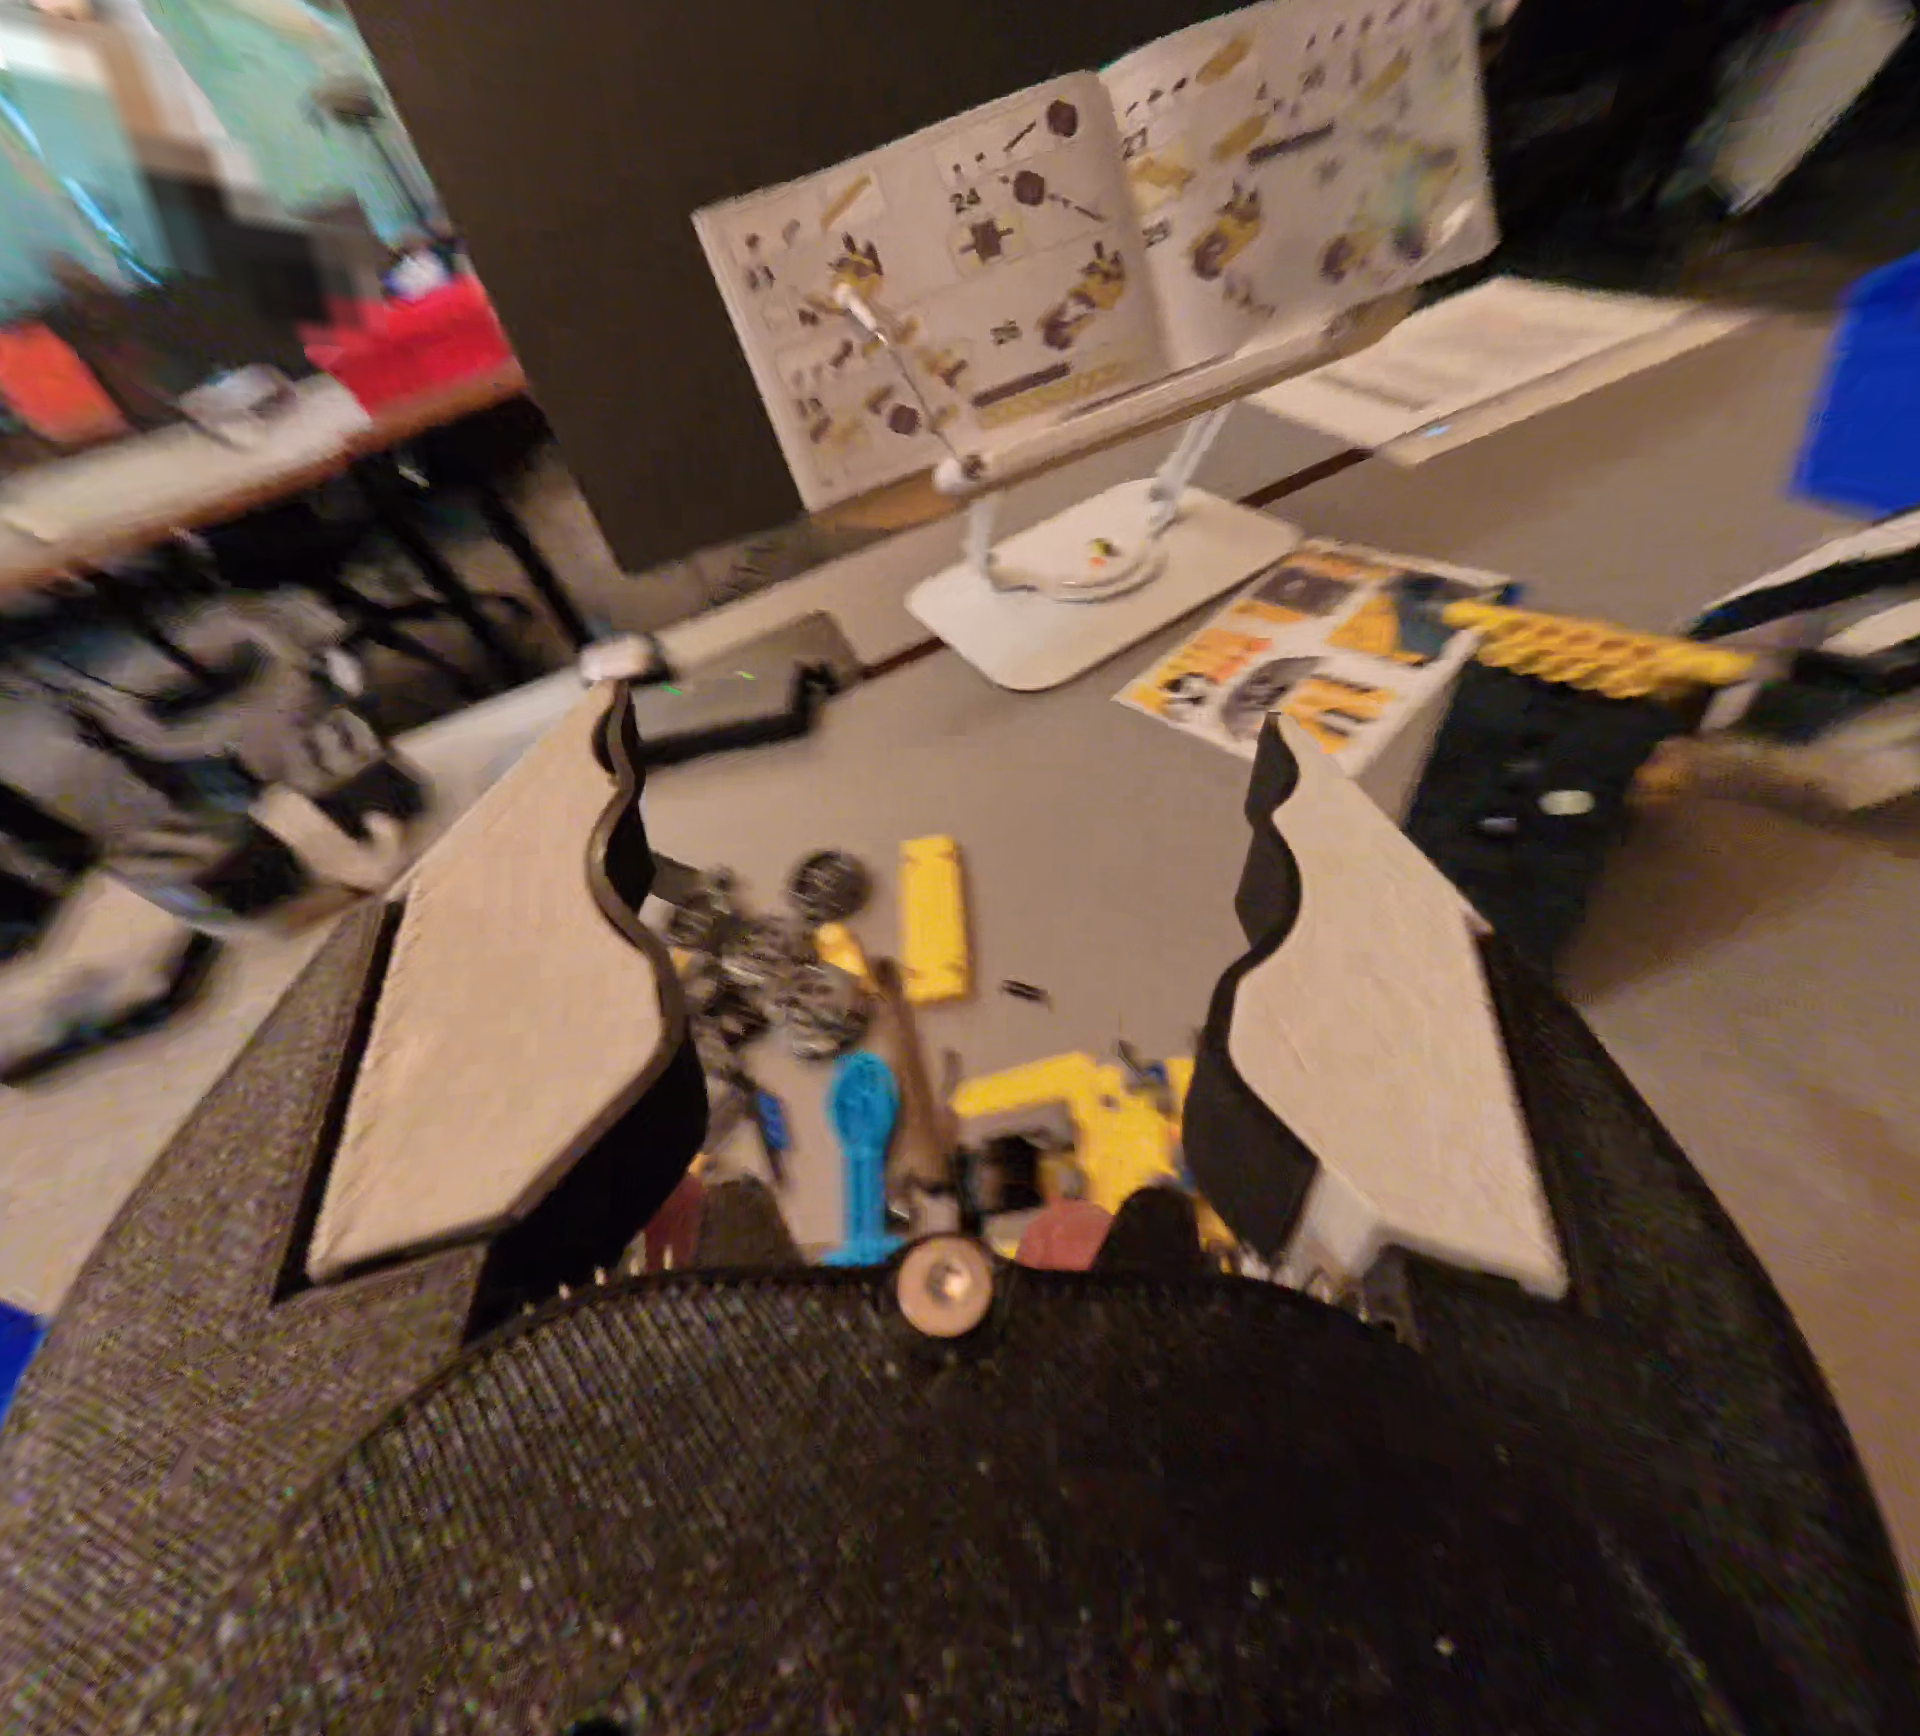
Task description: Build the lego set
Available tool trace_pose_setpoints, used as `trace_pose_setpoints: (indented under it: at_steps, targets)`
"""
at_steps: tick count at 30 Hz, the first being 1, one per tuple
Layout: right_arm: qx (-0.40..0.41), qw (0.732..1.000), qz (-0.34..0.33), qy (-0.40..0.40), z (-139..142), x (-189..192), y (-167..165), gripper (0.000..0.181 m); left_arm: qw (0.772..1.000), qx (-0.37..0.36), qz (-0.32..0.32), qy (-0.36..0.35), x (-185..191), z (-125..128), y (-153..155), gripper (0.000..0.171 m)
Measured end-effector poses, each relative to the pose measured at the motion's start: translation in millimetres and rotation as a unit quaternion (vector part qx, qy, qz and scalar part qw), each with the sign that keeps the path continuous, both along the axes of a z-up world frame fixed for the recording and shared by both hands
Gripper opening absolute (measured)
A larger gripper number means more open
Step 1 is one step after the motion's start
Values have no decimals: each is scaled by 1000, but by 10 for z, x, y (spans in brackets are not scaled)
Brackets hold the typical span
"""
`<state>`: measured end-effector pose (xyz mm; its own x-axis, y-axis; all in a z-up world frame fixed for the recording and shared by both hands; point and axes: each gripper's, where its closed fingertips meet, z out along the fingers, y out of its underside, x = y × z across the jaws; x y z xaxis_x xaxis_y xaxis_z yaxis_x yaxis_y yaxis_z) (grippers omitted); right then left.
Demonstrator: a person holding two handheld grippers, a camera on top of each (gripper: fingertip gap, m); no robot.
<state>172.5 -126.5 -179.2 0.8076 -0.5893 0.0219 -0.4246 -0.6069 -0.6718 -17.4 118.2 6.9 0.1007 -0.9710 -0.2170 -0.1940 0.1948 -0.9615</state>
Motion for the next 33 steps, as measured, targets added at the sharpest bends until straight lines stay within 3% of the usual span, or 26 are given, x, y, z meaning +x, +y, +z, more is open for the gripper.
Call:
trace_pose_setpoints:
  at_steps: [2,5,7,10,15,16,18,21,24,27,30,33]
  targets:
    - [9,999,9,-36,159,-147,-84,90,997,-72,-22,-1,-154,-56,-17,125]
    - [29,997,20,-65,272,-383,-141,95,994,-89,-51,26,-272,-240,-87,124]
    - [19,998,26,-60,238,-539,-202,102,992,-121,-36,19,-239,-326,-108,127]
    - [39,997,36,-57,276,-741,-292,103,981,-177,-64,33,-141,-491,-295,130]
    - [155,983,89,-52,564,-965,-249,102,976,-160,-146,26,1,-532,-631,126]
    - [179,978,90,-59,648,-944,-243,100,973,-164,-159,11,45,-477,-680,113]
    - [248,960,111,-71,921,-918,-182,89,969,-172,-178,-3,153,-374,-726,102]
    - [372,911,145,-108,1525,-843,-47,81,969,-163,-186,-11,373,-179,-660,96]
    - [433,867,202,-144,1892,-820,104,59,967,-139,-209,-31,539,6,-604,75]
    - [458,848,213,-158,1880,-735,173,38,964,-120,-236,-32,563,-65,-564,57]
    - [505,826,229,-98,1795,-879,105,37,956,-106,-274,-4,394,-312,-539,55]
    - [503,835,202,-96,1688,-825,12,37,933,-94,-342,55,186,-567,-583,93]
